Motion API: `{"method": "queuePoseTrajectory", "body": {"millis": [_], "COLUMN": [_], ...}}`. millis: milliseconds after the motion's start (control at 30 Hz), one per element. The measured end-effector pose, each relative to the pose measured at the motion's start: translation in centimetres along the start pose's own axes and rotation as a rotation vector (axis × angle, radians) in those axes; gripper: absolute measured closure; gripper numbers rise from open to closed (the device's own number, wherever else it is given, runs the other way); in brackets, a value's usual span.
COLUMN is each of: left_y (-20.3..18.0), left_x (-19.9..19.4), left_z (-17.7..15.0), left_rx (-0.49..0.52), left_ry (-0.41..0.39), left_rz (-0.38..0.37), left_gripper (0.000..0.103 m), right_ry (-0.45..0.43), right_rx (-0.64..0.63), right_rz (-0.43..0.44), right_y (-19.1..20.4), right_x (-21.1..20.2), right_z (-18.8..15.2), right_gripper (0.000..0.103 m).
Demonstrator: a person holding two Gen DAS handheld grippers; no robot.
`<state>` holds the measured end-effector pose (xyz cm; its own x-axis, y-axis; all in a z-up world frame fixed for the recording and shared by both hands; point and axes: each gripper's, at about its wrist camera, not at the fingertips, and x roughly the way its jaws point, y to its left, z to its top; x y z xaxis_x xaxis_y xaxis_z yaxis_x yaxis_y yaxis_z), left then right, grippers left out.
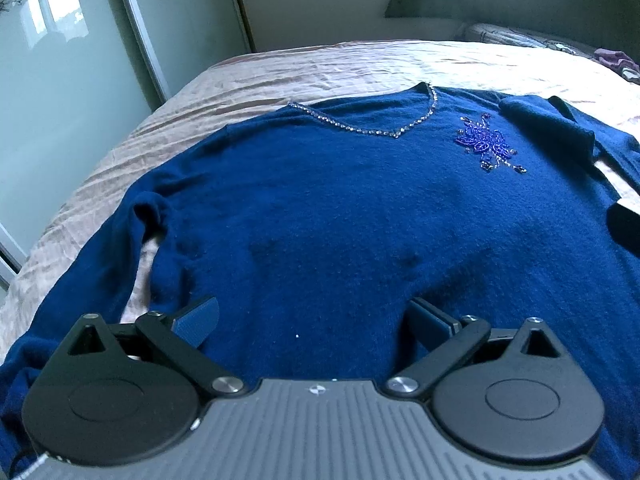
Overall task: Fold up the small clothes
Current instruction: 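Move the right tool toward the cuff of a sweater sleeve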
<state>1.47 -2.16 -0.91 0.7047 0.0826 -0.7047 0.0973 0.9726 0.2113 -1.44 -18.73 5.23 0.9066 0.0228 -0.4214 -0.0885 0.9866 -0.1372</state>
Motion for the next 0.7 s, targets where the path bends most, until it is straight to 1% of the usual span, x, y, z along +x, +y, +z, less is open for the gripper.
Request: {"method": "queuePoseTrajectory", "body": {"millis": [67, 233, 367, 567, 700], "left_y": [0.0, 0.0, 0.0, -0.1, -0.1], "left_x": [0.0, 0.0, 0.1, 0.2, 0.2], "left_z": [0.0, 0.0, 0.0, -0.1, -0.1], "left_rx": [0.001, -0.001, 0.002, 0.002, 0.003], "left_ry": [0.001, 0.002, 0.001, -0.001, -0.001], "left_rz": [0.000, 0.000, 0.002, 0.004, 0.004], "left_gripper": [0.001, 0.001, 0.001, 0.001, 0.000], "right_ry": [0.009, 0.034, 0.049, 0.036, 0.032], "right_rx": [0.007, 0.020, 0.040, -0.031, -0.041], "right_rz": [0.009, -0.003, 0.019, 0.048, 0.050], "right_y": [0.1, -0.1, -0.5, 0.6, 0.8], "right_x": [0.2, 0.5, 0.6, 0.6, 0.5], "right_z": [0.0, 0.0, -0.2, -0.3, -0.4], "right_gripper": [0.000, 0.000, 0.000, 0.000, 0.001]}}
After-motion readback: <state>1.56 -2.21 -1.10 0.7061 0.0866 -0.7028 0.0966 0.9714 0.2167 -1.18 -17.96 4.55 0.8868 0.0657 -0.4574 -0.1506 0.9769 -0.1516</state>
